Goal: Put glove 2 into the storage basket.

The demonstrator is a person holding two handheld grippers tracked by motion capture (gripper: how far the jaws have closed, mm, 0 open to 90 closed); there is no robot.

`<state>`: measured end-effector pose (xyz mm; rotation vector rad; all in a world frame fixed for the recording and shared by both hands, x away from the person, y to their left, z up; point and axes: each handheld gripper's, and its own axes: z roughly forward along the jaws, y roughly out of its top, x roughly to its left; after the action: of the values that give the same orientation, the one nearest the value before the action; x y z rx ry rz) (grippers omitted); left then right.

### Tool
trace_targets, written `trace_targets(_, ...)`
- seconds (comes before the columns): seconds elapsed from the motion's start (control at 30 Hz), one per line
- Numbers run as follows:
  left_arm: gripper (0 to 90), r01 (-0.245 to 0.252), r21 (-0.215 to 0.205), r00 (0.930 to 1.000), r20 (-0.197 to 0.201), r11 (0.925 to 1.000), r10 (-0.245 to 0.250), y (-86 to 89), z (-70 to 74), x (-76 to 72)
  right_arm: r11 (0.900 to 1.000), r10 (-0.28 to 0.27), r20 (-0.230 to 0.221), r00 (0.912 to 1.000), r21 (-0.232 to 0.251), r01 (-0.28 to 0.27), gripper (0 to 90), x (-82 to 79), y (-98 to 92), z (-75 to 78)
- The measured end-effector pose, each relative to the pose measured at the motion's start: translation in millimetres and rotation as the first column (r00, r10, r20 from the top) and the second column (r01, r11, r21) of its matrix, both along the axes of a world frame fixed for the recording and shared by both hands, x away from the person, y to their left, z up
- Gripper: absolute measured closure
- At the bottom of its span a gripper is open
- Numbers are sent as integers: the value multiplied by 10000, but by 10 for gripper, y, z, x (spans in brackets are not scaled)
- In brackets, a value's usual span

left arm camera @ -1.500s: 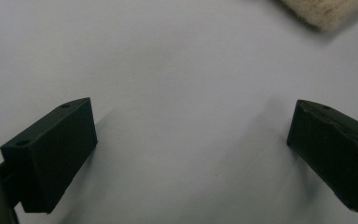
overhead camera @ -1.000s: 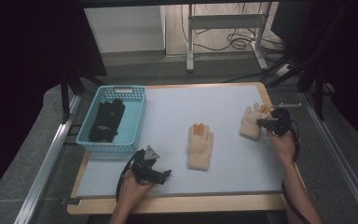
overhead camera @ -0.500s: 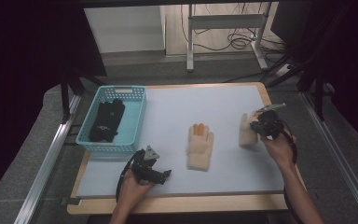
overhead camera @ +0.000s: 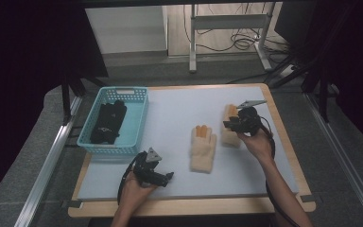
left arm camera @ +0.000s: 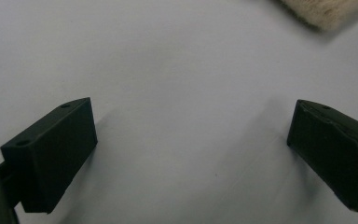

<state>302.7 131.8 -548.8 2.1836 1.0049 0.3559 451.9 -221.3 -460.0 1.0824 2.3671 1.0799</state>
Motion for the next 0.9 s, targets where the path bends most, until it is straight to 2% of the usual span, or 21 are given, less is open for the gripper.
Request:
trace_targets(0.1,17,19,15,10000,-11,10000,-19,2,1,1,9995,-197,85,9998,-248,199,587,41,-52,-4)
trace_targets(0.27,16,14,5,10000,-3,10000,-14,1,0,1,9980,-533,53,9986,-342,535,554,137,-200,-101)
trace_targets(0.4,16,18,5,10000,-1,10000,-18,1,0,1,9980,-355,-4,9994,-518,354,467,199,-218,-226)
trace_targets(0.43,17,16,3,10000,-1,10000,-16,1,0,1,9974,-210,18,9998,-690,211,438,221,-201,-286)
trace_targets(0.57,16,-1,-13,10000,3,10000,1,-1,-1,1,9953,249,7,9997,-937,-247,403,271,-164,-426)
trace_targets(0.73,16,1,-7,10000,6,10000,-1,0,-1,1,9896,614,176,9980,-1316,-586,411,296,-114,-562)
trace_targets(0.9,17,1,-5,10000,7,10000,-1,0,-1,1,9928,434,151,9989,-1126,-414,546,304,-106,-589)
